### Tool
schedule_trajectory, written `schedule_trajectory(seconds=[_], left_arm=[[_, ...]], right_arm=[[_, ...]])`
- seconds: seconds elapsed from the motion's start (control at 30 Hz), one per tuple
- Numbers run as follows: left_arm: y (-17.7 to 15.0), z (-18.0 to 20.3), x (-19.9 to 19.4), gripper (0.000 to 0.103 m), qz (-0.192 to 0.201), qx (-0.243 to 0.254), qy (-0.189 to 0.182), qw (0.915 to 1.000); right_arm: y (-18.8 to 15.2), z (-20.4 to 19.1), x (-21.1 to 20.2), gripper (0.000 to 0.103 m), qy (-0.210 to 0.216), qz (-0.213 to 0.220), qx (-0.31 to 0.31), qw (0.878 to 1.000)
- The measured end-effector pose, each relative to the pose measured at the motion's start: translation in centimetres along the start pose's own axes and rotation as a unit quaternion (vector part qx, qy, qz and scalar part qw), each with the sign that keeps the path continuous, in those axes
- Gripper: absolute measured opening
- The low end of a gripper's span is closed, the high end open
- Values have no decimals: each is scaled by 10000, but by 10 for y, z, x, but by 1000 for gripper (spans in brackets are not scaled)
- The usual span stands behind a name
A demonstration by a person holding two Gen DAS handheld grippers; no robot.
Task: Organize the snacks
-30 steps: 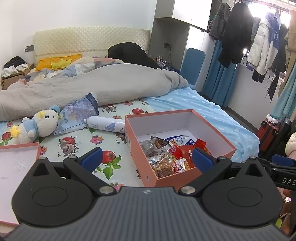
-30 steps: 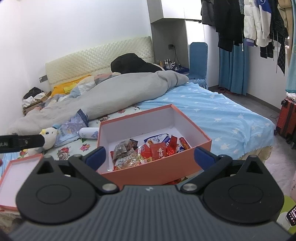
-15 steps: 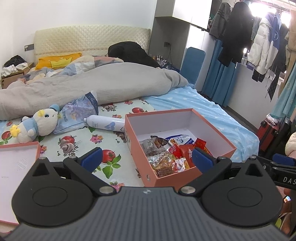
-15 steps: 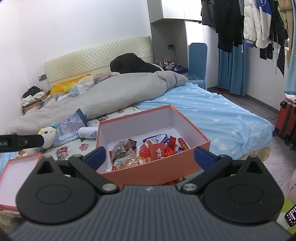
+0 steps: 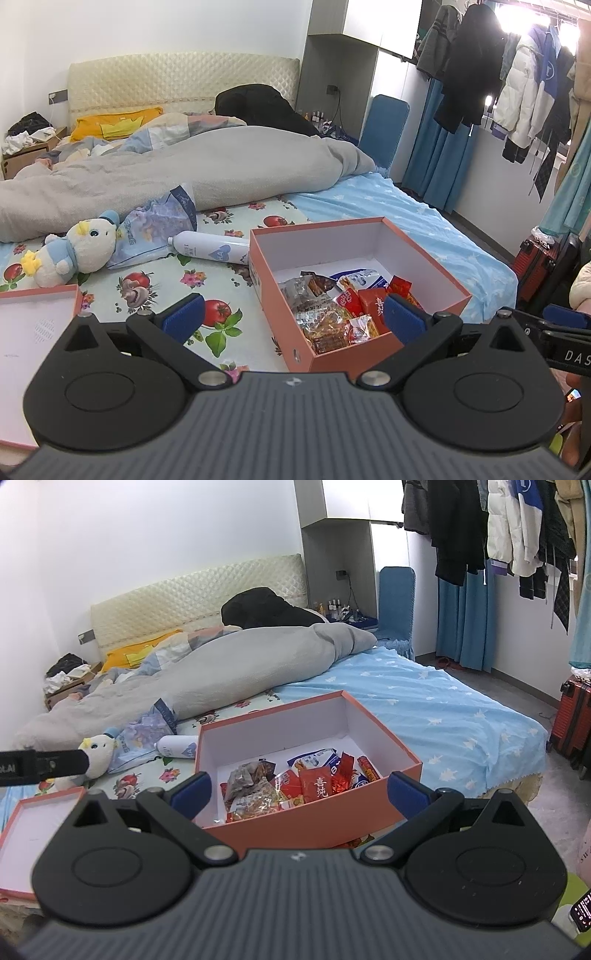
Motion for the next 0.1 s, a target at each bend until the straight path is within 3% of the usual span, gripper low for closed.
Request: schedule_trajectory(seconds=[0.1], left_arm=[[0, 0, 0, 103, -4, 3, 0, 10000]], right_arm=[[0, 0, 0, 103, -9, -3, -2, 10000]])
Point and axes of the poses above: each gripper's, at about its wrist camera, not at the fingertips, and x roughly the way its jaws point, z to its right, y to its top, the point moved 4 cm from there along x, roughly the way its jaws point, and after that the axes turned 5 degrees about -x, right-handed, at the moved point
